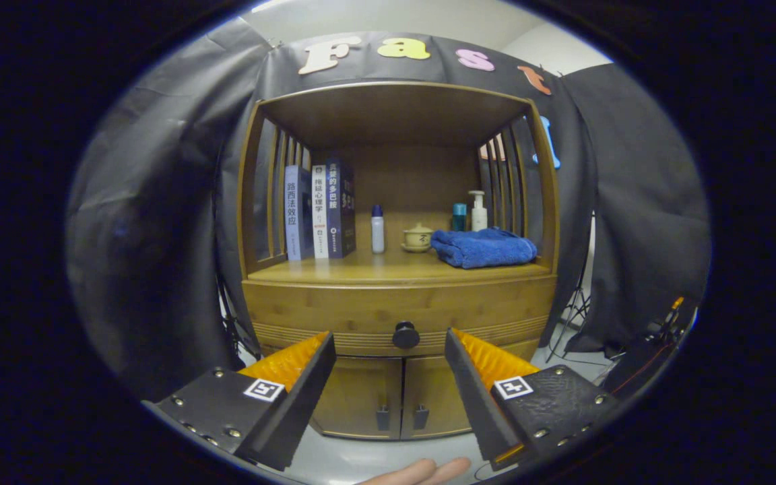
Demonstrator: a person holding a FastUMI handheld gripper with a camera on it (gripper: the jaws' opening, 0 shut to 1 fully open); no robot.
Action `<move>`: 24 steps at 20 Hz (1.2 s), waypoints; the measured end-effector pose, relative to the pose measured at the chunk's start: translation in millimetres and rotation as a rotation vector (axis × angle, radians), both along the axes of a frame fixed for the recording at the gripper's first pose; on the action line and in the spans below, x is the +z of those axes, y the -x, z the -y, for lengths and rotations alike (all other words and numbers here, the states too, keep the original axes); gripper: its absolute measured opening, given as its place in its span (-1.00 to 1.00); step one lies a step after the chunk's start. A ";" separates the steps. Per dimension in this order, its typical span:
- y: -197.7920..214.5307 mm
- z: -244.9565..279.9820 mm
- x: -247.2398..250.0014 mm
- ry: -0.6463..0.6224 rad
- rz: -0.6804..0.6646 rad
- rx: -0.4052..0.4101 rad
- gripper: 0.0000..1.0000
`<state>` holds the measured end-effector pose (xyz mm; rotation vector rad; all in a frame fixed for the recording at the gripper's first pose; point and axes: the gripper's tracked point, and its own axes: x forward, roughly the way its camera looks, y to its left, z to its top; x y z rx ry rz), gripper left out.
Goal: Pull open the drawer, take out the items inside it, and place them on the countertop above the cabinet.
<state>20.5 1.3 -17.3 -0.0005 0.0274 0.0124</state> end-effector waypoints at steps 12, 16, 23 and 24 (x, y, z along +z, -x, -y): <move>-60.4 -1.5 -7.7 -0.029 0.028 0.012 0.95; -100.6 -6.0 -16.8 -0.055 0.042 0.020 0.97; -153.4 22.9 -65.5 0.016 -0.045 -0.066 0.94; -157.1 26.1 -70.2 0.045 -0.051 -0.080 0.84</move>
